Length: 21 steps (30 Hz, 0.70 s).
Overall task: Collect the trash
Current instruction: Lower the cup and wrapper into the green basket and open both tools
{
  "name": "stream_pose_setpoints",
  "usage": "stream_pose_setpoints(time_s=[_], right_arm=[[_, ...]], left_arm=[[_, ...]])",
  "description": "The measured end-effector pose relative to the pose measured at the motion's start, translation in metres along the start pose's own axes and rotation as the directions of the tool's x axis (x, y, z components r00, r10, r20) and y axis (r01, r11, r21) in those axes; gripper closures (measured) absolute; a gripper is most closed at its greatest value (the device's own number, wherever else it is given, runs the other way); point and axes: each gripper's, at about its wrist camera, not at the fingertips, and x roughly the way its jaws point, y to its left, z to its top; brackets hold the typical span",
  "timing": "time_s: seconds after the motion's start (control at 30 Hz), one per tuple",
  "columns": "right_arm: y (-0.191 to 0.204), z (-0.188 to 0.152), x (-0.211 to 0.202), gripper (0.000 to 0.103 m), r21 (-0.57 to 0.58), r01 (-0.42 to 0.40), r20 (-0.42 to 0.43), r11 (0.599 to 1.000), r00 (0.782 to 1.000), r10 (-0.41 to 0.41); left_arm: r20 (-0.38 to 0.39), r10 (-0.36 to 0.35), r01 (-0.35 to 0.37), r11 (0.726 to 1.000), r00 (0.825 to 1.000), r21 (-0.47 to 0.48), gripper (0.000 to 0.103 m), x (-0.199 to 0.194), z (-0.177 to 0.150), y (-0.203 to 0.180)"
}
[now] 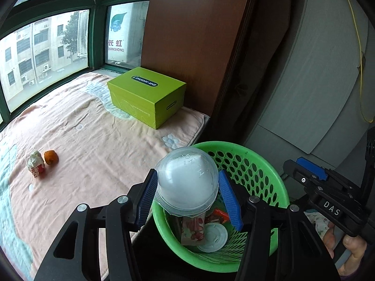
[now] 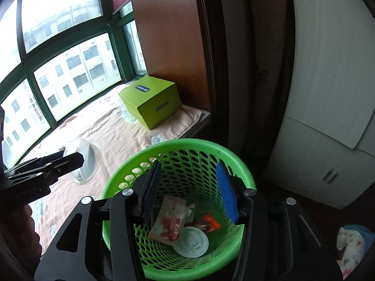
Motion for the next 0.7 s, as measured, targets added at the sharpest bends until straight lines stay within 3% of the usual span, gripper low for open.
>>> stream_pose_setpoints(time_s=[0.27,0.43,0.53,0.7], right_arm=[[-0.007,0.001,-0.004,0.048,0.020,0.004,0.014,1.000,1.000,-0.005],[-0.008,0.002,-0.004,0.046,0.026,-0.001,0.015,1.000,1.000,0.001],[-0.006,0.002,-0.004,0.045,0.026,-0.008,0.013,1.000,1.000,0.008],[0.000,0.003,-0.001,0.041,0.022,-0.031,0.010,0.999,0.999,0.031]], left_arm=[[-0.036,-0.041,0.042,0.999,0.999,0.003,0.050,0.013,-0.002,-0.014],[-0.046,-0.054,0.055,0.998,0.997,0.007,0.041,0.018,-0.003,-0.018],[-0.043,-0.045,0.045,0.999,0.998,0.006,0.035,0.017,-0.005,-0.017],[-0.034,-0.016,0.015,1.000,0.999,-0.020,0.034,0.012,-0.004,-0.003]])
